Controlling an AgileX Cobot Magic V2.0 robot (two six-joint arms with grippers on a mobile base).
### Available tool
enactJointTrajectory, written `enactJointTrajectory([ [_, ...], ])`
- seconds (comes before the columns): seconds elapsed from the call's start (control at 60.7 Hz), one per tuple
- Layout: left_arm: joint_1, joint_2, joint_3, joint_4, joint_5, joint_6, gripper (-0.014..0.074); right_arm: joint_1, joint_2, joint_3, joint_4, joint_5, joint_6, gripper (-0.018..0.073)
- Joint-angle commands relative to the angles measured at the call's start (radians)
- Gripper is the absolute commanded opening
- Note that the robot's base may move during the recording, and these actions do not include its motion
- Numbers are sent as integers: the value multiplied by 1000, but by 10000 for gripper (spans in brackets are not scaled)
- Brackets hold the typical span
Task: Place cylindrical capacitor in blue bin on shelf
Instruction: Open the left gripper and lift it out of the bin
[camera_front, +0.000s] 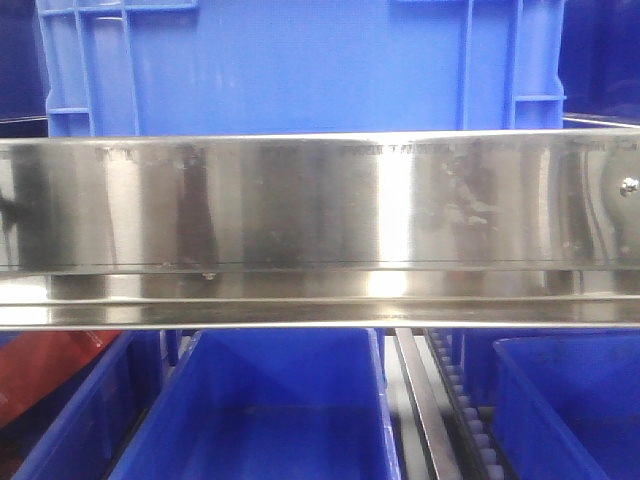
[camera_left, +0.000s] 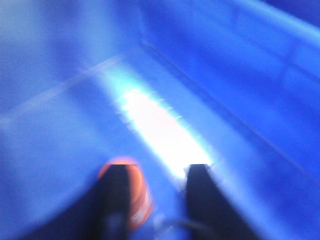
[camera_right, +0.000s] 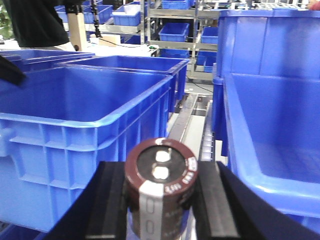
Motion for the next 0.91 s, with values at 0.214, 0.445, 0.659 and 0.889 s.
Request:
enactJointTrajectory([
  [0.214,-3,-218,70,46,66,-61,-111,3,-3,-2,4,-35,-2,-162],
  [0.445,-3,-454,351,103,-27,-156,-111,3,0,-4,4,-40,-2,-162],
  [0.659,-3,-759,707,137,-182,-240,-111,3,62,-87,4,-23,-2,-162],
  [0.889,-3,-1065,954,139,-272,-270,-111,53,236,-277,4,22,-98,-162],
])
